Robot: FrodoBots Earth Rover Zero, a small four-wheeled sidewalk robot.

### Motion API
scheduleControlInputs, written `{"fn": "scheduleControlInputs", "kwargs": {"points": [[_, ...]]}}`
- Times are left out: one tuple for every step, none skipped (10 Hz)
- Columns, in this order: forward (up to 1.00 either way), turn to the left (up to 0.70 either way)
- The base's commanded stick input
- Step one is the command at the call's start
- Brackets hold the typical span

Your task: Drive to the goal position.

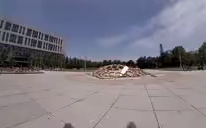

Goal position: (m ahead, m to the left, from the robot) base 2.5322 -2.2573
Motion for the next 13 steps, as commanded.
{"fn": "scheduleControlInputs", "kwargs": {"points": [[0.45,0.00],[0.45,0.00],[0.45,0.00],[0.45,0.00],[0.45,0.00],[0.45,0.00],[0.45,0.00],[0.45,0.00],[0.45,0.00],[0.45,0.00],[0.45,0.00],[0.45,0.25],[0.45,0.27]]}}
